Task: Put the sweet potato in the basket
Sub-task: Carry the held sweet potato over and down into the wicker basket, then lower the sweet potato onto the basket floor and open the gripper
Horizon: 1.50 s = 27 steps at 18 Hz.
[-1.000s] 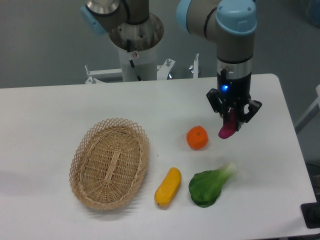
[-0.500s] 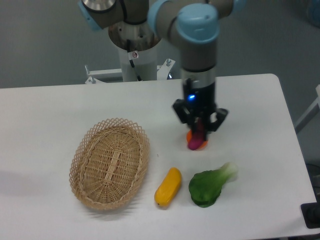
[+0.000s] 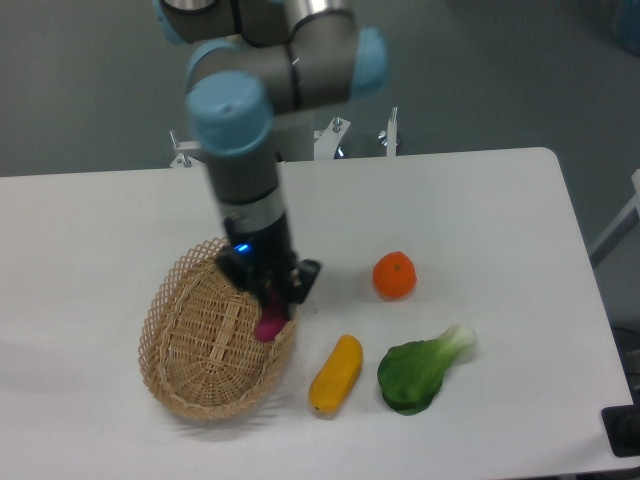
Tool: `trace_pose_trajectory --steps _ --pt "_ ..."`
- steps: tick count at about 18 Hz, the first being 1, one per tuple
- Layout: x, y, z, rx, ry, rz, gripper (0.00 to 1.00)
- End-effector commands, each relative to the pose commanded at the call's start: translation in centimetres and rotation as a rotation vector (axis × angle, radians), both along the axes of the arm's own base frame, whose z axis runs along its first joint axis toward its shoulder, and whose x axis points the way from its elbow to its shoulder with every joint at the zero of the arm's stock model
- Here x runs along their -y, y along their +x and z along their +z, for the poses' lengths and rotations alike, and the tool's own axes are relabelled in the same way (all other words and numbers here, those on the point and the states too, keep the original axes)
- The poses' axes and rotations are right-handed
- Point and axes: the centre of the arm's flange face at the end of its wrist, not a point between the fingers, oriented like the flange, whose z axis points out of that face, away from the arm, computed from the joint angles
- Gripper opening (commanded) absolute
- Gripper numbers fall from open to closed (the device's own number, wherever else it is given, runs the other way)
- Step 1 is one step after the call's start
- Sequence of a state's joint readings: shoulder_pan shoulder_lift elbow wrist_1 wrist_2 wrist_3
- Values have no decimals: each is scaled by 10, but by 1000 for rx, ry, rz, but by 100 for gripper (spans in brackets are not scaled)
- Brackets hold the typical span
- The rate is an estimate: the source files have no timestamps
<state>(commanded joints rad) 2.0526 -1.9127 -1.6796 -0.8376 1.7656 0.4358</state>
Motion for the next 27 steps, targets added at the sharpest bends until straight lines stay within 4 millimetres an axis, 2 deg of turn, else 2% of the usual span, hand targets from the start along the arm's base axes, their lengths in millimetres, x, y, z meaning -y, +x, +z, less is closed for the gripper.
trace_pose_trajectory --steps 3,6,10,13,18,19,20,21,22,23,27 --pt "2 18 -34 24 -55 -31 27" --pt "6 25 -62 30 -106 -104 27" --pt "9 31 -85 36 -174 -232 27" --pt "11 34 -105 37 -224 -266 27" --pt "15 39 -116 46 -245 -264 29" --pt "15 39 -115 45 -241 -263 37" --pt "14 38 -111 39 -233 -261 49" --pt "13 38 -110 37 -231 -258 65" --pt "12 37 -107 34 -226 -257 88" --pt "11 36 -101 25 -216 -255 100" --pt "-3 28 -65 -18 -138 -246 100"
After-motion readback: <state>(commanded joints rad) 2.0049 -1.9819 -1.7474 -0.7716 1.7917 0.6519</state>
